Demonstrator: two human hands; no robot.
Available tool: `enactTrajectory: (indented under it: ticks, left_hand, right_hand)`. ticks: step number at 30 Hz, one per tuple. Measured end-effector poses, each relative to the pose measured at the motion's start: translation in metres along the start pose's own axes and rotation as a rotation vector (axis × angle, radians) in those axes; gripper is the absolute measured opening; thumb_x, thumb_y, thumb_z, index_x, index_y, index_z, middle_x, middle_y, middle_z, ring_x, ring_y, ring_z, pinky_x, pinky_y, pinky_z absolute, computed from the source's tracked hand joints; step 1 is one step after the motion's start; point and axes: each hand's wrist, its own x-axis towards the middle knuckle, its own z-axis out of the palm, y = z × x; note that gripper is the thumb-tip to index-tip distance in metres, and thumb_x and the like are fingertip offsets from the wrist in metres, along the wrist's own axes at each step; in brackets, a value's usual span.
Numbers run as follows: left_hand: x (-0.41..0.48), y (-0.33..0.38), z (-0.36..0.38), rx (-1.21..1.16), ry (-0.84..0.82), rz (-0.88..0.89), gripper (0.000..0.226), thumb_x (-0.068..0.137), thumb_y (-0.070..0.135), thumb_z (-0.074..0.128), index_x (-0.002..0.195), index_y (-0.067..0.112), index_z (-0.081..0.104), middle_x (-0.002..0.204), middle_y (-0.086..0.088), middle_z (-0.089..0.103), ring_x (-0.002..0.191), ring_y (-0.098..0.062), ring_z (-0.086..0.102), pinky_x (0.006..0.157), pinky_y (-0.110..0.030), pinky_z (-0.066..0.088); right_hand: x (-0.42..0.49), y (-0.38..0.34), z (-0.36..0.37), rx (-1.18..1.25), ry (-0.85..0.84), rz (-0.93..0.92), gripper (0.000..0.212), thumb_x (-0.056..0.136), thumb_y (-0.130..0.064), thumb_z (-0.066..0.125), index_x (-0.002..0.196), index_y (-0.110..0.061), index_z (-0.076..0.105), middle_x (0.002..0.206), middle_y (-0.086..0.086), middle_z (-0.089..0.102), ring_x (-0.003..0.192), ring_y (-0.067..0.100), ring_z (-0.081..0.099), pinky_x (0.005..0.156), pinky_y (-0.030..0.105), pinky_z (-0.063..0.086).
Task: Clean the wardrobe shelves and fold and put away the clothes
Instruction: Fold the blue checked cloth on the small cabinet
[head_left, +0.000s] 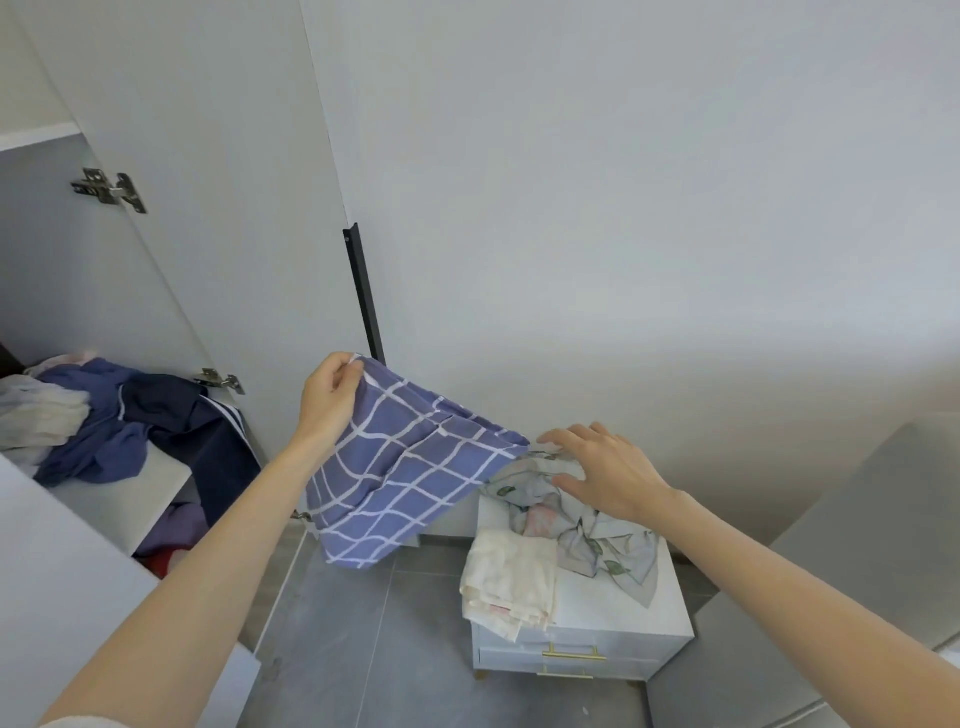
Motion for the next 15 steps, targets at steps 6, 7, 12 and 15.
enactTrajectory:
  ticks: [6,7,12,15]
  left_hand:
    - [-0.014,0.034,-0.009,0.092,-0.187,0.212,0.020,0.102,0.016,0.043,0.094,0.025,0.059,0.092,0.008,0.064,0.084,0.000,0.058,0.072,-0.005,0.042]
    - [-0.016,0.040,-0.013,0.079,-0.219,0.235,0.021,0.102,0.015,0.043,0.093,0.025,0.059,0.090,0.007,0.064,0.082,0.001,0.059,0.072,-0.007,0.043]
    - [-0.025,0.061,-0.033,0.049,-0.347,0.314,0.022,0.102,0.010,0.042,0.094,0.020,0.060,0.085,0.020,0.063,0.081,0.003,0.058,0.076,-0.010,0.043]
    - [-0.027,0.065,-0.041,0.005,-0.327,0.310,0.022,0.102,0.010,0.041,0.094,0.018,0.059,0.085,0.020,0.063,0.081,0.004,0.057,0.077,-0.009,0.041]
  right_hand:
    - [0.039,-0.038,0.013,0.209,0.102,-0.024,0.083,0.080,-0.039,0.070,0.149,-0.035,0.024,0.151,-0.006,0.032,0.136,0.021,0.030,0.105,0.043,0.038]
    - [0.047,-0.045,0.012,0.266,0.137,-0.031,0.087,0.079,-0.039,0.072,0.150,-0.035,0.022,0.153,-0.006,0.029,0.139,0.021,0.025,0.107,0.045,0.036]
    - [0.090,-0.073,-0.007,0.417,0.160,-0.138,0.094,0.072,-0.043,0.080,0.148,-0.038,0.025,0.159,-0.004,0.019,0.147,0.023,0.010,0.115,0.047,0.020]
    - [0.102,-0.074,-0.013,0.269,-0.016,-0.110,0.058,0.075,-0.045,0.077,0.126,-0.027,0.054,0.139,0.001,0.050,0.133,0.023,0.037,0.114,0.052,0.017]
